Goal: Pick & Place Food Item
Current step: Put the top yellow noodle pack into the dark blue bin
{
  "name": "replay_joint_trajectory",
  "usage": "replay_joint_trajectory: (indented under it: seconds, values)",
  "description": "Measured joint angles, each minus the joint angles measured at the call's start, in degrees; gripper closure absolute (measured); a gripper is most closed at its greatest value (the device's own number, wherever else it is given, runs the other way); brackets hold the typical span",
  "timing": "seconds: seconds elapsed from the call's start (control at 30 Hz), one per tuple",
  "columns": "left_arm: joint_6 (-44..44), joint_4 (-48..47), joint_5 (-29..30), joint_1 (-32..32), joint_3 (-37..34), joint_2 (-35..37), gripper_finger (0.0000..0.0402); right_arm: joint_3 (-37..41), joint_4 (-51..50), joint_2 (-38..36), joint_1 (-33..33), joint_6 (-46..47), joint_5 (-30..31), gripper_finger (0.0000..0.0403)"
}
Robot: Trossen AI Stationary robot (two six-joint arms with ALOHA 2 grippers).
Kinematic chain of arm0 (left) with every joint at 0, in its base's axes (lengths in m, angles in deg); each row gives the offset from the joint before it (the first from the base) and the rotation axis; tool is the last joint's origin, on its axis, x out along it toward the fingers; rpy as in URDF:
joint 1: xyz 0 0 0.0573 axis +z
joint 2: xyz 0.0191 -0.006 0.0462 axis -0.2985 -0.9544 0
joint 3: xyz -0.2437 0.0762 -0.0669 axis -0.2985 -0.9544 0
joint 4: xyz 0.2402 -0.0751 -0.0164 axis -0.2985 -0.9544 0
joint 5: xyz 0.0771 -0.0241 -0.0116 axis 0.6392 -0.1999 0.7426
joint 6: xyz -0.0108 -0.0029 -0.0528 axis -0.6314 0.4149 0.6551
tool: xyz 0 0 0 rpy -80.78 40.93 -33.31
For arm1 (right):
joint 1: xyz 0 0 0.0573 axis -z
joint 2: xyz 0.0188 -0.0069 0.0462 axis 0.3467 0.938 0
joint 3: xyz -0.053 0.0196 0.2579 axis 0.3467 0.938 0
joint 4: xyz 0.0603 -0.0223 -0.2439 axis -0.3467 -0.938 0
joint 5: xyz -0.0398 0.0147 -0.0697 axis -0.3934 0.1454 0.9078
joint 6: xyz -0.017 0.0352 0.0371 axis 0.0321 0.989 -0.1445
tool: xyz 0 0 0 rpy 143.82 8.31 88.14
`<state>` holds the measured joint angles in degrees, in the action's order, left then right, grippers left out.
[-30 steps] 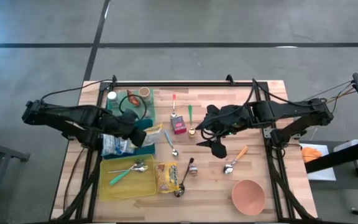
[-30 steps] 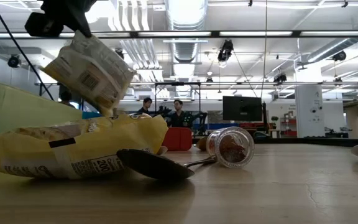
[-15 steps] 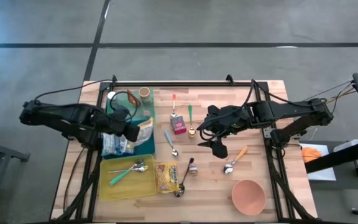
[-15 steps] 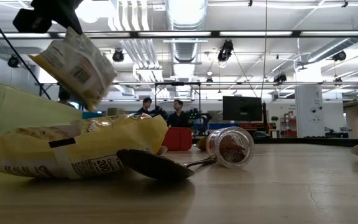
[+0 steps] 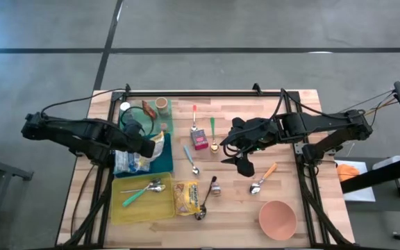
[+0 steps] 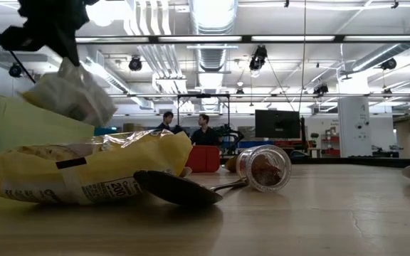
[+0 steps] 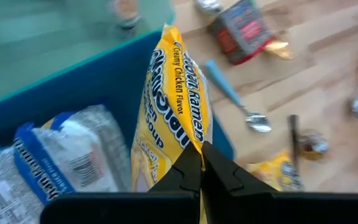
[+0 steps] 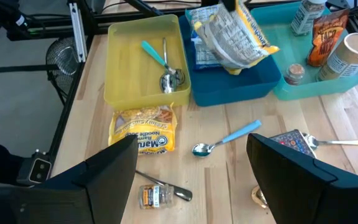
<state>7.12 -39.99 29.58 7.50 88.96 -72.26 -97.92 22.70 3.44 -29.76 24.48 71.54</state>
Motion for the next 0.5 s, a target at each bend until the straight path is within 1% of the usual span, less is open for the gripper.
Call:
replay_joint_trajectory:
  seconds: [0.13, 0.33, 0.5]
  values:
    - [3.90, 0.50, -0.02, -0.07, -4.16, 0.11, 0.0401, 0.00, -0.08, 0.00, 0.00, 0.09, -0.02, 0.0101]
    - [4.96, 6.77, -0.23, -0.17, -10.71, 0.11, 0.0401, 0.00, -0.27, 0.00, 0.00, 0.12, -0.02, 0.0101]
    - [7.41, 7.88, -3.51, -0.23, -15.55, 0.11, 0.0401, 0.00, -0.56, 0.00, 0.00, 0.29, -0.04, 0.0101]
